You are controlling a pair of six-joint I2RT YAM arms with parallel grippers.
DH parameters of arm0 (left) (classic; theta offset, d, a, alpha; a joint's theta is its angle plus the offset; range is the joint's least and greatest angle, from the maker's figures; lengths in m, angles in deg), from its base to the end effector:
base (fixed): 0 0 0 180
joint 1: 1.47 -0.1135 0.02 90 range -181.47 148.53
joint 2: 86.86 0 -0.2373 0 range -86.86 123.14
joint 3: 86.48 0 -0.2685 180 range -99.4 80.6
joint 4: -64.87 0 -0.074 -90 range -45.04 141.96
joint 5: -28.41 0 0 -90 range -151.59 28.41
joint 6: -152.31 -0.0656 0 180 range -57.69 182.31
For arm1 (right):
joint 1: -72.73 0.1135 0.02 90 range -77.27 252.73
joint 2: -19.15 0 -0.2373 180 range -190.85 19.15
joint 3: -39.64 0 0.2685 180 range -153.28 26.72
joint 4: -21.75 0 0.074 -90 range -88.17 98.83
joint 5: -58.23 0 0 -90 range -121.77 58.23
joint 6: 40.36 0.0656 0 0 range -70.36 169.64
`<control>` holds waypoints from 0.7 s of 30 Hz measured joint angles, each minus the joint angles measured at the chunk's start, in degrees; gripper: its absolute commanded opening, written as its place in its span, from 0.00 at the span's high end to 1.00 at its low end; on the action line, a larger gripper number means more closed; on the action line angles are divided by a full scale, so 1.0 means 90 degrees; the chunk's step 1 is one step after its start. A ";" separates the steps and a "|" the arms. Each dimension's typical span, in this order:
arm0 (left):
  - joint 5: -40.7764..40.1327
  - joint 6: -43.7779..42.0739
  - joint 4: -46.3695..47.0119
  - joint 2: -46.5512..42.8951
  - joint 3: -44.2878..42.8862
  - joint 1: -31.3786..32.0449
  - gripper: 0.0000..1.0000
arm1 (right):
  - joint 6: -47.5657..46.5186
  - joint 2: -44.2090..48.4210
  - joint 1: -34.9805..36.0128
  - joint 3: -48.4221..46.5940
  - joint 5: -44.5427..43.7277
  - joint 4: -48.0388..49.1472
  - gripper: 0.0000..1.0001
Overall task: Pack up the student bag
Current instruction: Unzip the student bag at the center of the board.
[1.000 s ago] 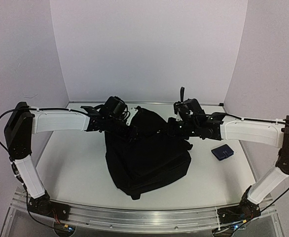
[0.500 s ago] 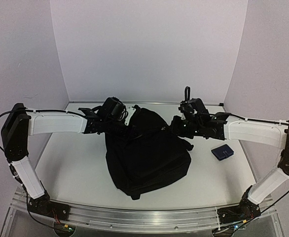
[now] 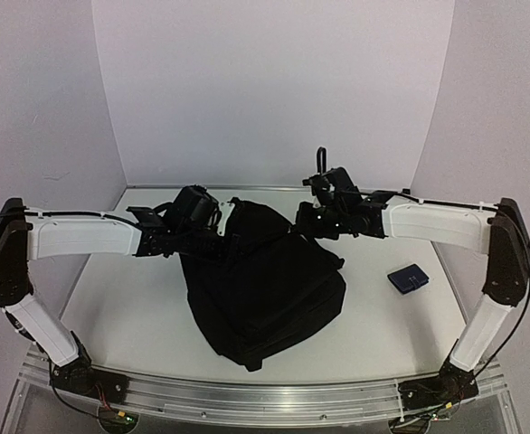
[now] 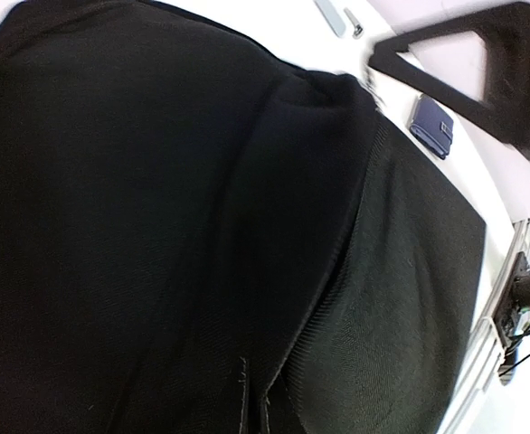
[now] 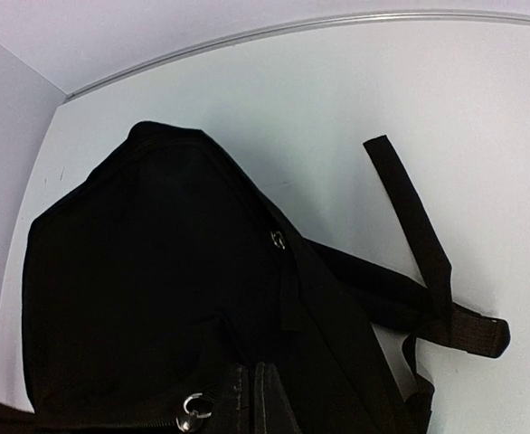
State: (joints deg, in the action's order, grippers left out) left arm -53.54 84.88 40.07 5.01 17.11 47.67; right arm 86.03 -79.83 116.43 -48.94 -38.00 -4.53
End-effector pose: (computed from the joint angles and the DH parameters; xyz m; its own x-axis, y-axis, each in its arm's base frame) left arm 0.2499 -0.3029 0.1893 -0.7047 0.2337 -0.6699 0.5938 0.7111 -0.3765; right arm 0.3178 0.2939 0.2163 -0.7178 0.1298 -0.6841 -0.2460 0.8718 0.4236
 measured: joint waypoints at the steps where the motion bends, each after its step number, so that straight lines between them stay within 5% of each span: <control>1: -0.0035 0.0113 -0.0004 -0.0033 0.0032 0.0058 1.00 | -0.0070 -0.0168 -0.0013 -0.0172 0.0020 -0.0006 1.00; 11: -0.0357 0.1332 0.0154 -0.0091 0.0060 0.0653 1.00 | -0.0766 -0.1506 -0.0090 -0.1700 0.0580 -0.0059 0.99; 17: -0.0551 0.1957 0.0297 -0.0091 0.0067 0.0810 0.99 | -0.0916 -0.1675 -0.0165 -0.1940 0.0816 0.0043 0.53; 21: -0.0756 0.2473 0.0309 -0.0202 0.0315 0.0737 0.91 | -0.0847 -0.1443 -0.0346 -0.1768 0.0885 0.0116 0.32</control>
State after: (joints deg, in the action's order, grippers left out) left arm -60.35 107.13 42.85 3.20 19.94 54.30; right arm 78.41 -92.82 113.32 -64.85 -30.03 -3.48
